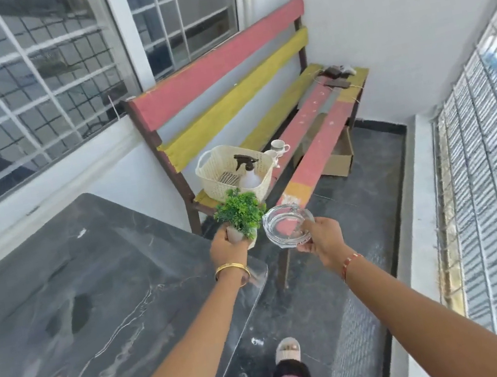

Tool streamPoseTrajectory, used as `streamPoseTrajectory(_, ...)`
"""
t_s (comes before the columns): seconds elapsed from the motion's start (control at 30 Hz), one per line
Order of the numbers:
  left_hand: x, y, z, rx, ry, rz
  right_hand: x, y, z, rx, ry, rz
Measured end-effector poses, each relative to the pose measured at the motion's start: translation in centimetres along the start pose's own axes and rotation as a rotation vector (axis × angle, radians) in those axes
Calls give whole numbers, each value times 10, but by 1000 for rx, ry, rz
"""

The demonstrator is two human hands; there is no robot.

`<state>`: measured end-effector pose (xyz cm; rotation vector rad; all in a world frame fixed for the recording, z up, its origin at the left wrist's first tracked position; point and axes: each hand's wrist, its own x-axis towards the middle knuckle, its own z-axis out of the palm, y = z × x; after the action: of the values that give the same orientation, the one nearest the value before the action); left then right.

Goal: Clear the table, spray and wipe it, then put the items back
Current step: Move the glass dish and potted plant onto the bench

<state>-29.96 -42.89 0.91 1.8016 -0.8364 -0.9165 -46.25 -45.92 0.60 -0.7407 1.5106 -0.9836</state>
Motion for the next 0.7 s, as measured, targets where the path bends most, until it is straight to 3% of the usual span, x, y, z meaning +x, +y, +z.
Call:
streamPoseTrajectory(0.33,122,48,135,49,-53,-62,158,-60,-37,-72,60,67)
streamPoseTrajectory(0.5,173,86,184,48,-58,-10,234,-98,-48,-209,39,78)
streamPoseTrajectory(0.7,230,107,237,70,-108,-40,323,-139,-56,-161,-34,98)
